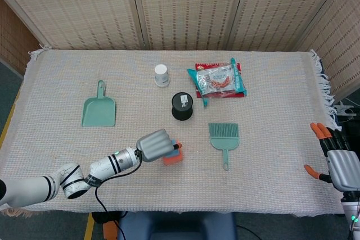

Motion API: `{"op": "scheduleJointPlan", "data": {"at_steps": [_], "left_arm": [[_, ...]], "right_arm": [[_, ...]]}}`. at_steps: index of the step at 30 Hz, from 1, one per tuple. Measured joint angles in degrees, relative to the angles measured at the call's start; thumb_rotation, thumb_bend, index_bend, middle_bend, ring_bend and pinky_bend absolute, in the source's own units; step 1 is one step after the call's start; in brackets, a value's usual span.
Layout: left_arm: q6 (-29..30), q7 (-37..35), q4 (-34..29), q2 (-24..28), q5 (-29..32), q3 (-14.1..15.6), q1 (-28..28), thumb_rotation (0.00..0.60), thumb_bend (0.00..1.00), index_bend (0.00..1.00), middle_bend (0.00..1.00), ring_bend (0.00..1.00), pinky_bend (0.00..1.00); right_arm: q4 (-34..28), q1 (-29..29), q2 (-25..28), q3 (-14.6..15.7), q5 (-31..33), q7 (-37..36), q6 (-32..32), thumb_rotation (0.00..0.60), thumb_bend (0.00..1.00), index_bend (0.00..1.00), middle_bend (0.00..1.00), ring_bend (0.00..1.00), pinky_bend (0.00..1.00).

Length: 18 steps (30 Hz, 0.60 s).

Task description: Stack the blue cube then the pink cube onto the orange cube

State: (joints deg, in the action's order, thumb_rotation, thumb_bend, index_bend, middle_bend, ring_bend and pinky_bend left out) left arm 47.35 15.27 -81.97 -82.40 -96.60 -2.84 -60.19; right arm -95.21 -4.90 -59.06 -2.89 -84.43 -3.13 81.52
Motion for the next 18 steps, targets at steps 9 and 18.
{"op": "scheduleJointPlan", "data": {"at_steps": [9,18], "left_arm": [[0.0,1.3,0.2,-0.3,0.8,0.2,0.1,0.6,0.45,0.42,1.0,1.0,1.0],[-0.2,2.4,-0.6,-0.4,1.7,0.1,0.1,0.6,0.42,0.23,1.0,1.0,1.0]], "right_arm": [[-0.2,0.1,0.0,0.0,0.1,0.4,0.0,0.6,0.09,0.0,0.0,0.0,0.0],[-0.2,0.1,0.1,-0.1,0.1,0.4,0.1,0.6,0.09,0.0,0.0,0.0,0.0]]}}
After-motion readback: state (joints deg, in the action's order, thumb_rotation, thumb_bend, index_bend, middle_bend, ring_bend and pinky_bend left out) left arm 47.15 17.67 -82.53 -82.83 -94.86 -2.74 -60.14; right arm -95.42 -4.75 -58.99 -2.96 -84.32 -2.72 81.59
